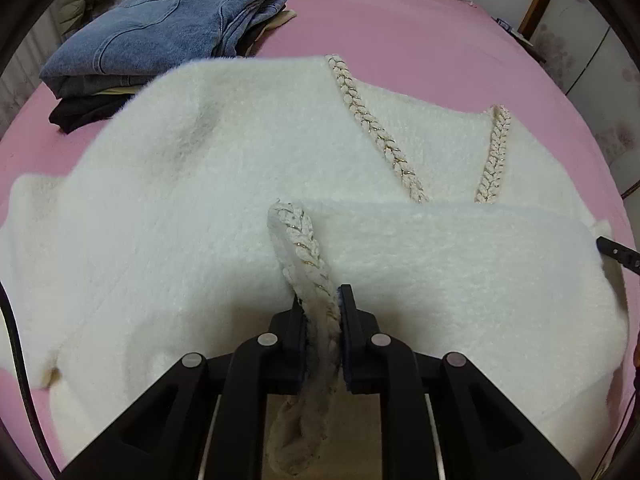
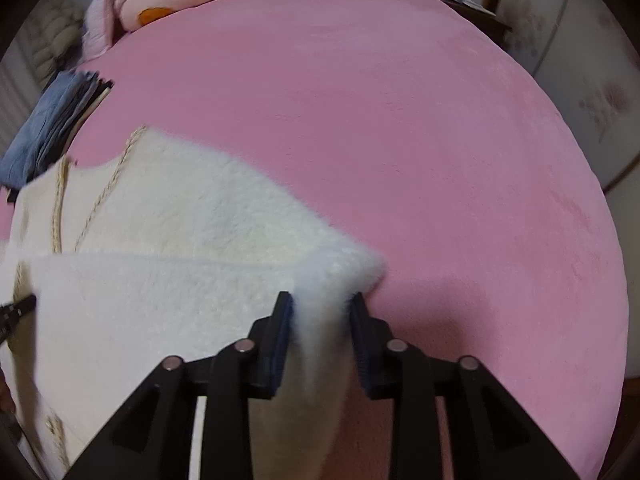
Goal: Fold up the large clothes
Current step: 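Release the sleeve with both grippers and lift them away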
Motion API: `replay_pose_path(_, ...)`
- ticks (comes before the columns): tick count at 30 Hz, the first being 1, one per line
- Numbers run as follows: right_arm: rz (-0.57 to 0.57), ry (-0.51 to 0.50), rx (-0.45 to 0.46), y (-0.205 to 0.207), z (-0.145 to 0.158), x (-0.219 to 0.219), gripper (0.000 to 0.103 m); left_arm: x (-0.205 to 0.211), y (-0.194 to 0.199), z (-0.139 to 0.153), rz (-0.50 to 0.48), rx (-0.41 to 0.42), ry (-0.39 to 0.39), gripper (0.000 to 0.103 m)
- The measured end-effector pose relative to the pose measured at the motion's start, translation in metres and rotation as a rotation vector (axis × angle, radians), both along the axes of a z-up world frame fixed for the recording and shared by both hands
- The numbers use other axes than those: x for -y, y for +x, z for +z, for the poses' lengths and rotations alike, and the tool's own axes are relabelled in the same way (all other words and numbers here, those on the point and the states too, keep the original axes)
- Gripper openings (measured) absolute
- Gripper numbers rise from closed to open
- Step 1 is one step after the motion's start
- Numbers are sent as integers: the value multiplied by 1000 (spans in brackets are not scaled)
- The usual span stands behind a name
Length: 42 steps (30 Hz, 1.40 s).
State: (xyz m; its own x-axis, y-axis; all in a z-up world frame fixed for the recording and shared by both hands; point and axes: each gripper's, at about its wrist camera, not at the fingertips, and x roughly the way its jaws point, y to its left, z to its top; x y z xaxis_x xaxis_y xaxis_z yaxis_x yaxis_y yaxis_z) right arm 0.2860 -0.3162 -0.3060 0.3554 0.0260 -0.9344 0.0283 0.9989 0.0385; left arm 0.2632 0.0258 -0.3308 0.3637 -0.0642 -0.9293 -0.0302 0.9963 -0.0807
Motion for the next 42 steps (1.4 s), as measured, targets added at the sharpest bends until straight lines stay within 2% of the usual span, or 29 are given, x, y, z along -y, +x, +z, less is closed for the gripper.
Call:
replay_pose_path(1, -22, 7, -3, 0, 5, 3, 38, 0, 1, 2, 3, -8, 1, 17)
replay_pose_path(3, -35, 14, 6, -4, 15, 7, 38, 1, 0, 10, 3, -27, 12, 27)
replay_pose_path(5, -35, 11, 22, -13, 31, 8, 38, 2, -4, 20, -3, -22, 29, 33)
replay_pose_path(7, -29, 28, 46, -27, 45, 7, 38, 5, -14, 38, -10, 18, 57, 37)
replay_pose_path(9, -12, 71, 81, -46, 59, -2, 38, 12, -24, 58, -15, 69, 64, 46)
replay_pose_path(13, 31, 122, 130, -79, 71, -27, 38, 28, -47, 78, -16, 138, 14, 46)
replay_pose_path(15, 53, 112, 136, -94, 67, -44, 37, 36, -55, 75, -22, 139, 0, 46)
replay_pose_path(17, 72, 86, 129, -103, 58, -56, 30, 48, -55, 62, -21, 121, 1, 46)
replay_pose_path(19, 75, 55, 104, -109, 46, -66, 18, 53, -55, 47, -3, 89, 9, 46)
replay_pose_path(23, 40, -10, 64, -111, 21, -59, 15, 43, -56, 20, 58, 47, 31, 46)
replay_pose_path(25, 19, -20, 55, -115, 13, -45, 0, 33, -54, 9, 84, 22, 10, 42)
replay_pose_path(28, 4, -24, 51, -117, 8, -31, 0, 29, -56, 5, 81, 35, -4, 40)
replay_pose_path(32, -2, -21, 54, -122, 8, -24, 0, 31, -55, 0, 62, 38, 17, 40)
replay_pose_path(37, 0, -19, 19, -116, 4, -29, 0, 38, -53, 7, 58, 5, 43, 41)
replay_pose_path(40, -6, 26, 4, -117, 12, -26, 2, 40, -52, 15, 52, -23, 29, 50)
replay_pose_path(42, -8, 29, -2, -120, 17, -26, 3, 41, -54, 23, 50, -14, 23, 62)
